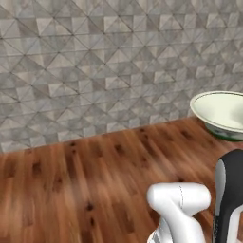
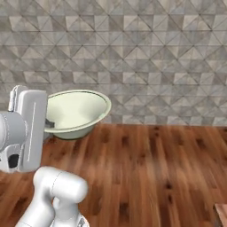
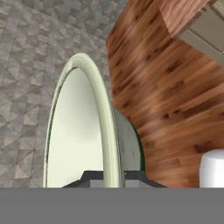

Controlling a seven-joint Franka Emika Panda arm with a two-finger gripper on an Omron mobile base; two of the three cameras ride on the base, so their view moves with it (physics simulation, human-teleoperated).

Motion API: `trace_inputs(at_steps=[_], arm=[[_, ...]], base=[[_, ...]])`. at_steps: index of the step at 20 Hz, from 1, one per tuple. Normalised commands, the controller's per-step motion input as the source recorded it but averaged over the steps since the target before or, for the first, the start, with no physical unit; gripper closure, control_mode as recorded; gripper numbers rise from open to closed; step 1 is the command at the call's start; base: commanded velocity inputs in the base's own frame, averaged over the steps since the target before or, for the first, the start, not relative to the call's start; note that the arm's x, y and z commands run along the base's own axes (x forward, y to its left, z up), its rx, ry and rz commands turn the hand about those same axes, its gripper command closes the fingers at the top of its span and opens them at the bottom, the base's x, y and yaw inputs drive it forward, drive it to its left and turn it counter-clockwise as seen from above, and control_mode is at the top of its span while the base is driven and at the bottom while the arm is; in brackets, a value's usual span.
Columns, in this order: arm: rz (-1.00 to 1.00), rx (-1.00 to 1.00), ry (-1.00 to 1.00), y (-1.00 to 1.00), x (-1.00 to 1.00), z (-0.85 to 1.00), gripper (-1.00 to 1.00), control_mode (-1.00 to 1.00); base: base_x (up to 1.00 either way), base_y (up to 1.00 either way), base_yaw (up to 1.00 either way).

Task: Pick up the bowls from the cabinet and place each bowl in front of a stool on the dining counter.

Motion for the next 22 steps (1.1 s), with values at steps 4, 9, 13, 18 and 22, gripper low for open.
trace_inputs(at_steps=[4, 9, 13, 18, 22], arm=[[0.0, 0.0, 0.0, 0.0, 0.0, 0.0, 1.0, 1.0], [0.0, 0.0, 0.0, 0.0, 0.0, 0.0, 1.0, 1.0], [0.0, 0.0, 0.0, 0.0, 0.0, 0.0, 1.0, 1.0], [0.0, 0.0, 0.0, 0.0, 0.0, 0.0, 1.0, 1.0], [0.0, 0.0, 0.0, 0.0, 0.0, 0.0, 1.0, 1.0]], base=[[1.0, 0.55, -0.28], [1.0, 0.38, -0.35], [1.0, 0.21, -0.59], [0.78, 0.22, -0.73], [0.5, 0.26, -0.81]])
